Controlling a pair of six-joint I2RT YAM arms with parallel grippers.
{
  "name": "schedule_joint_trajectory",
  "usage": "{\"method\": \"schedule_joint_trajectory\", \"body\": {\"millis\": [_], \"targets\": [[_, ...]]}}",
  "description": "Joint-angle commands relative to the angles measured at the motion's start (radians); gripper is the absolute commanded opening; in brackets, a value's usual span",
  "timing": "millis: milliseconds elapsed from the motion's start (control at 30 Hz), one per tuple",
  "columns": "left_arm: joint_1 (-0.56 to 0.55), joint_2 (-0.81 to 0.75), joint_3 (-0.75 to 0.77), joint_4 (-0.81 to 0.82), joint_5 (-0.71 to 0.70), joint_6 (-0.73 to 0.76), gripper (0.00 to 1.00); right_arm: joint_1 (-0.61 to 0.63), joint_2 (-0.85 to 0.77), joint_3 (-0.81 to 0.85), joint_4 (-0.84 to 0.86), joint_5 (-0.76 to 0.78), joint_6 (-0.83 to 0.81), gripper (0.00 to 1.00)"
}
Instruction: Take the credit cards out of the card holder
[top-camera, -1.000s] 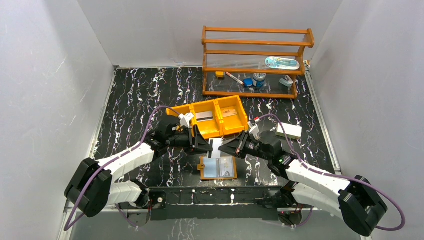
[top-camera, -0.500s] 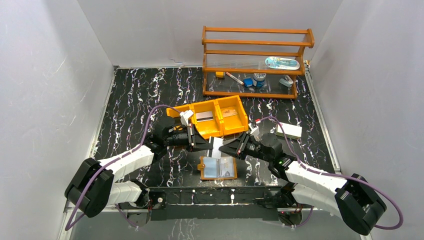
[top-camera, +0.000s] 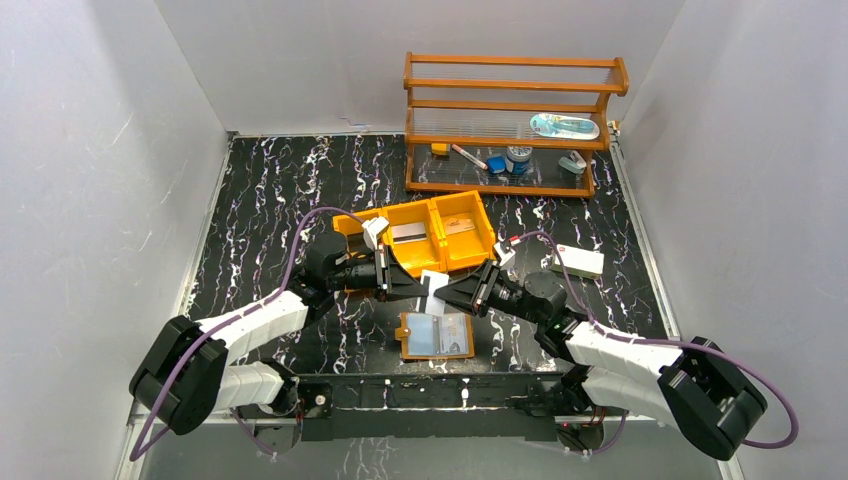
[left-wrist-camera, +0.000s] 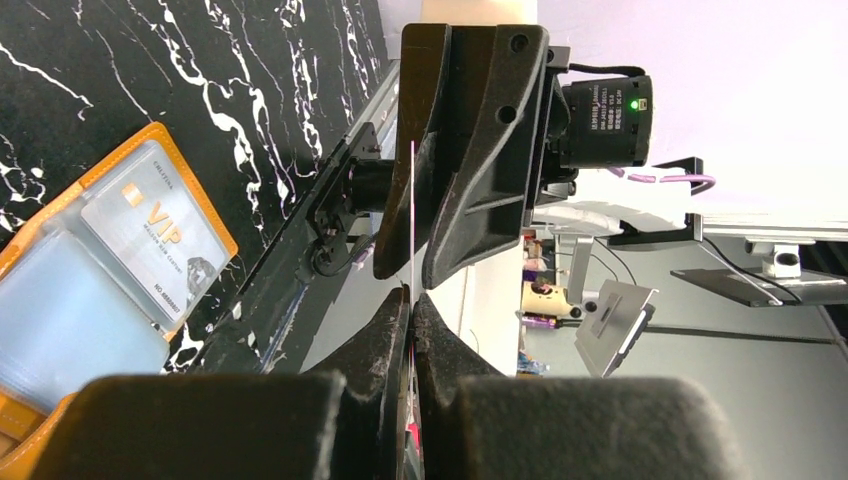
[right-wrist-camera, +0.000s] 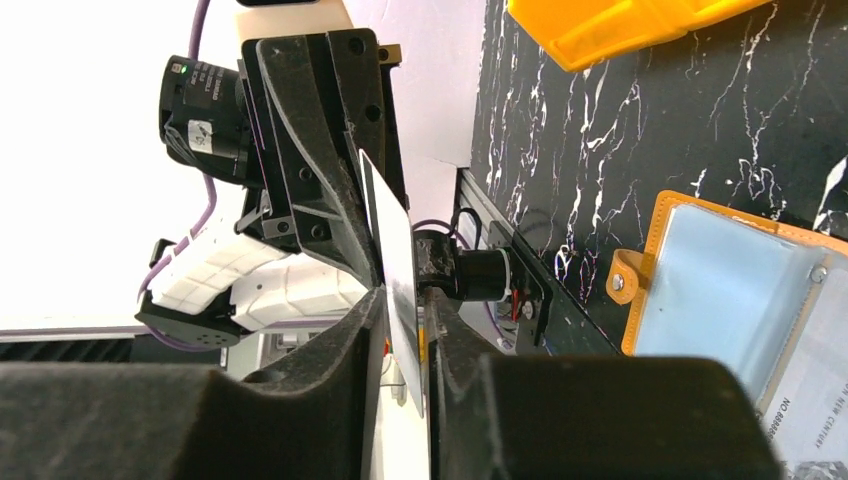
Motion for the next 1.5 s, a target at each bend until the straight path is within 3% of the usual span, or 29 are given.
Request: {"method": "schedule_joint_trajectory", "body": {"millis": [0, 233, 333, 467, 667, 800, 1000, 1100, 1200, 1467], "targets": [[-0.001, -0.017, 0.017, 0.044, 0.044, -0.011, 0.0, -0.003, 0.011, -0.005, 0.147, -0.026, 0.004, 0.25], [-0.002, -0.02, 0.02, 0.057, 0.045, -0.017, 0.0, -0.005, -0.003, 0.001, 0.156, -0.031, -0.011, 0.02], [-0.001, -0.022, 0.033, 0.04, 0.046, -0.01, 0.04, -0.004, -0.014, 0.005, 0.143, -0.03, -0.018, 0.0], [-0.001, -0.027, 0.053, -0.026, 0.031, 0.028, 0.31, -0.005, -0.017, 0.014, 0.125, -0.031, -0.028, 0.0], [0.0, -0.078, 0.134, -0.332, -0.081, 0.189, 0.79, -0.004, -0.046, 0.011, 0.071, -0.008, -0.047, 0.0], [0.002, -0.125, 0.193, -0.548, -0.203, 0.287, 0.98, -0.004, -0.08, 0.028, -0.029, 0.019, -0.083, 0.0], [0.008, -0.168, 0.277, -0.815, -0.422, 0.399, 0.98, -0.005, -0.087, 0.077, -0.15, 0.059, -0.138, 0.0], [0.008, -0.186, 0.34, -1.023, -0.685, 0.457, 0.98, -0.005, -0.066, 0.114, -0.205, 0.066, -0.175, 0.0], [0.008, -0.227, 0.384, -1.141, -0.862, 0.503, 0.98, -0.006, -0.042, 0.166, -0.251, 0.066, -0.212, 0.0], [0.035, -0.195, 0.465, -1.298, -1.042, 0.599, 0.98, -0.021, 0.027, 0.315, -0.419, 0.106, -0.37, 0.0]]}}
